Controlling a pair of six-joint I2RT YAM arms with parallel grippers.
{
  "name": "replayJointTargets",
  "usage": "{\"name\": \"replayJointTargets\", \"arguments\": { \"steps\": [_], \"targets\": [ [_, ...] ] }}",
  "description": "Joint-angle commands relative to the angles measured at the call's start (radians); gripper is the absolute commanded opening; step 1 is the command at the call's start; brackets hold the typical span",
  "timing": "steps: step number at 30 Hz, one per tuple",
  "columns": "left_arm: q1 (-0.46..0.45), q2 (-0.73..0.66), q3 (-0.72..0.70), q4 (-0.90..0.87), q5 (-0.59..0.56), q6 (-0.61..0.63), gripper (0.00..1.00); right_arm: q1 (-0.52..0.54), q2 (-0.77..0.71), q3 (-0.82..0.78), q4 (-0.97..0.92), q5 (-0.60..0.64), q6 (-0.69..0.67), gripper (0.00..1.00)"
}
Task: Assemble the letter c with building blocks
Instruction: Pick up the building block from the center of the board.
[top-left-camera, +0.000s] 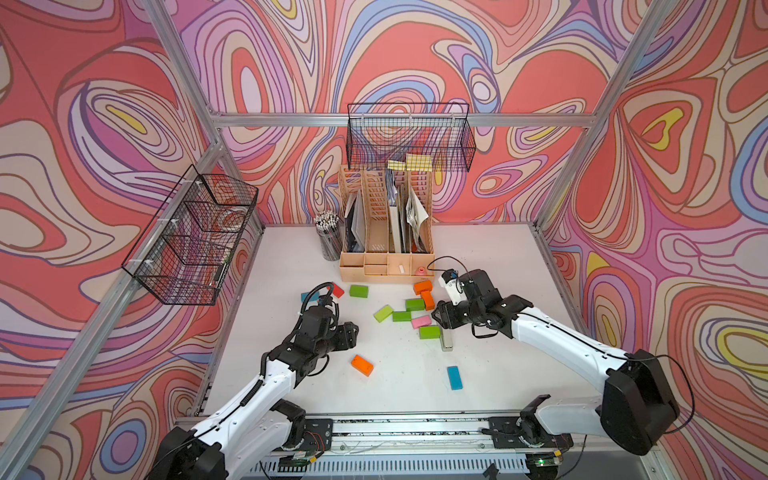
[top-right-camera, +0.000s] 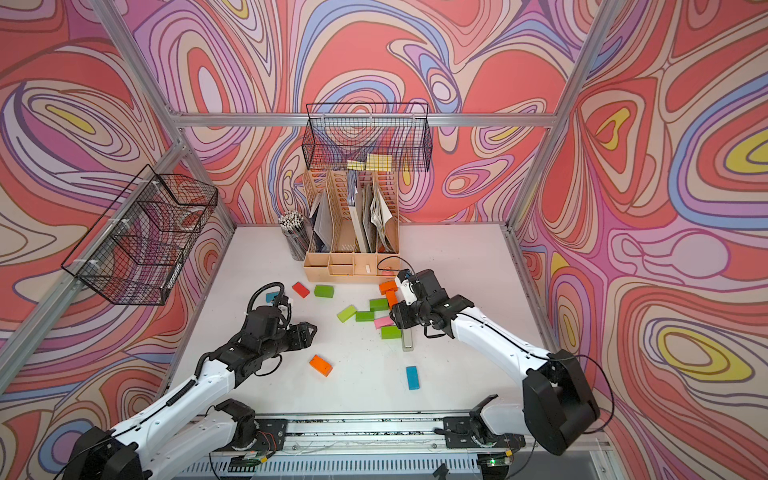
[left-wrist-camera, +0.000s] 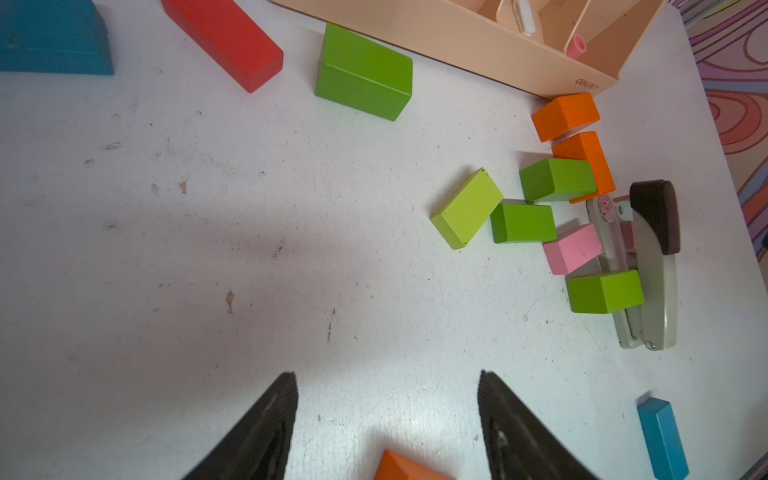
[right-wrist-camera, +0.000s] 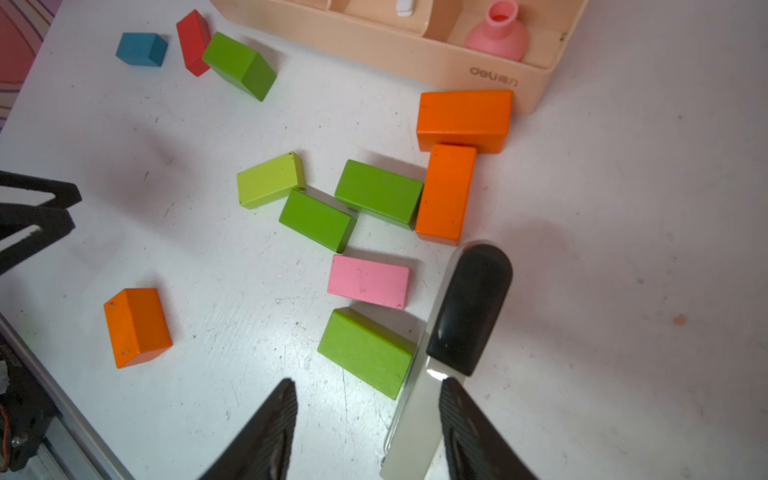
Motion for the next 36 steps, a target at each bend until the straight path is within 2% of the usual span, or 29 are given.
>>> {"name": "replayJointTargets", "arguments": {
  "steps": [1, 9, 15, 22, 27, 36],
  "targets": [
    [-0.004, -0.053, -0.022, 0.014, -0.024, -0.021, 0.71, 0.023, 0.039, 0.026, 0.028, 0.001, -0.139, 0.56],
    [-0.004, -0.224, -0.077, -0.012, -0.082, -0.021, 0.71, 0.065, 0.057, 0.008, 0.051, -0.011, -0.364, 0.53],
    [-0.004, -0.211, -0.071, -0.022, -0.085, -0.01, 0.71, 0.126, 0.077, -0.02, 0.039, 0.015, -0.604, 0.54],
    [-0.005, -0.203, -0.073, -0.008, -0.058, -0.012, 0.71, 0.136, 0.129, -0.028, -0.011, -0.005, -0.78, 0.58],
    [-0.005, -0.223, -0.074, -0.013, -0.059, -0.013, 0.71, 0.143, 0.162, -0.04, 0.007, 0.014, -0.834, 0.62],
    [-0.005, -0.226, -0.075, -0.014, -0.061, -0.007, 0.71, 0.152, 0.244, 0.0, -0.006, 0.085, -0.876, 0.61]
  ]
}}
